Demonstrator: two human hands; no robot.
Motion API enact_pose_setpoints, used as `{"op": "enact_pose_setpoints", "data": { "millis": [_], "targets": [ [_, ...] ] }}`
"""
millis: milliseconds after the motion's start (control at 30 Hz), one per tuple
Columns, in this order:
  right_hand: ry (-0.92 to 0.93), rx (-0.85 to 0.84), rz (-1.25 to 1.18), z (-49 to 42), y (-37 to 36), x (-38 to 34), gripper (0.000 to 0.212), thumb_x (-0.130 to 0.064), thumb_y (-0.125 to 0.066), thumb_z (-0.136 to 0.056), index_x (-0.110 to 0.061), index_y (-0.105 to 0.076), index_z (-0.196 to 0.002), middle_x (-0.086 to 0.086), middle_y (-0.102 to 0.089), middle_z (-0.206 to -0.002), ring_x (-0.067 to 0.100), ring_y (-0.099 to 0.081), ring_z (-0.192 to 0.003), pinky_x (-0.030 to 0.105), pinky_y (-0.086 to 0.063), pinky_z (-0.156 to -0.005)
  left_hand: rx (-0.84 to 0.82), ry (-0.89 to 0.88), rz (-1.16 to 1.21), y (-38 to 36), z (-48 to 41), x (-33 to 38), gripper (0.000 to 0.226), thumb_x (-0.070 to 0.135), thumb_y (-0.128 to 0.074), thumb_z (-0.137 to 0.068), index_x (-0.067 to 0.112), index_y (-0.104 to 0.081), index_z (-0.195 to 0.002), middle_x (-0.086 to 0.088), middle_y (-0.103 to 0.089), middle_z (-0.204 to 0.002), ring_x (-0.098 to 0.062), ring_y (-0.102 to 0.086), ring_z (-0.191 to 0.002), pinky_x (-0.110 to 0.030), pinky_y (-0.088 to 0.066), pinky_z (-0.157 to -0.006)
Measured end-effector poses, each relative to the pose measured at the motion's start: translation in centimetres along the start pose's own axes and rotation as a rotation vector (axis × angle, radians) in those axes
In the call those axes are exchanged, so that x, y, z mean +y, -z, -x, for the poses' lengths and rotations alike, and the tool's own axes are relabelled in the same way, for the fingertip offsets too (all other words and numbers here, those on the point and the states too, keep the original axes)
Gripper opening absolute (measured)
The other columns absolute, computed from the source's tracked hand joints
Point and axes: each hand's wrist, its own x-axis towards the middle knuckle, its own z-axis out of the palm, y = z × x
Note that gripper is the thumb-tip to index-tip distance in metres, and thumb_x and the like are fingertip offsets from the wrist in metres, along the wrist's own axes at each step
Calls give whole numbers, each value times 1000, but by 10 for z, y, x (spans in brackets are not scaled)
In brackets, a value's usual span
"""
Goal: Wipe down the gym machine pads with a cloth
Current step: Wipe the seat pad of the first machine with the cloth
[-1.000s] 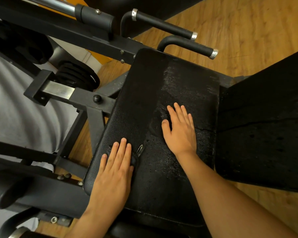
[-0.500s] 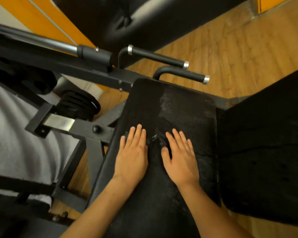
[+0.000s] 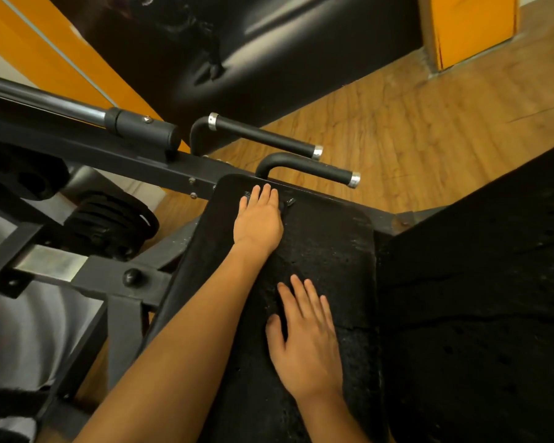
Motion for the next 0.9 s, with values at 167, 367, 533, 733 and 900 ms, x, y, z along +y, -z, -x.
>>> {"op": "enact_pose_setpoints", "data": {
  "millis": [167,367,533,733,900],
  "targets": [
    [0,-2,-13,0,1,1,73,-55,-8,-93,-35,-23,-161,-16,-3,-170,2,14,-154,35,8,-127,19,7,16,-2,-24,7,53,21,-28,-110,9,-20,-161,-8,-15,-169,-26,-8,-157,-46,-10,-127],
    [-2,20,-43,1,0,1,69,-54,-14,-95,-37,-25,-161,-17,-7,-170,1,13,-154,32,10,-126,63,35,66,-2,-38,9,54,15,-35,-108,7,-22,-160,-10,-20,-168,-28,-10,-156,-47,-11,-127],
    [3,2,-55,1,2,1,69,-54,-14,-95,-37,-24,-161,-17,-5,-170,0,15,-154,34,9,-127,114,56,117,-3,-47,10,45,13,-38,-107,7,-39,-152,-13,-37,-160,-29,-21,-154,-47,-14,-126],
    [-2,-9,-45,1,4,0,71,-55,-11,-93,-37,-21,-161,-19,-2,-170,-1,16,-153,34,8,-127,152,53,154,0,-43,11,34,7,-41,-105,8,-54,-136,-16,-53,-143,-33,-34,-146,-47,-20,-123],
    [-4,-1,-66,1,1,1,69,-54,-15,-95,-36,-24,-161,-17,-6,-170,0,13,-154,35,7,-128,124,-61,80,-1,-42,7,64,3,-40,-103,28,-26,-160,-11,-29,-164,-34,-17,-154,-49,-13,-126]
  ]
}}
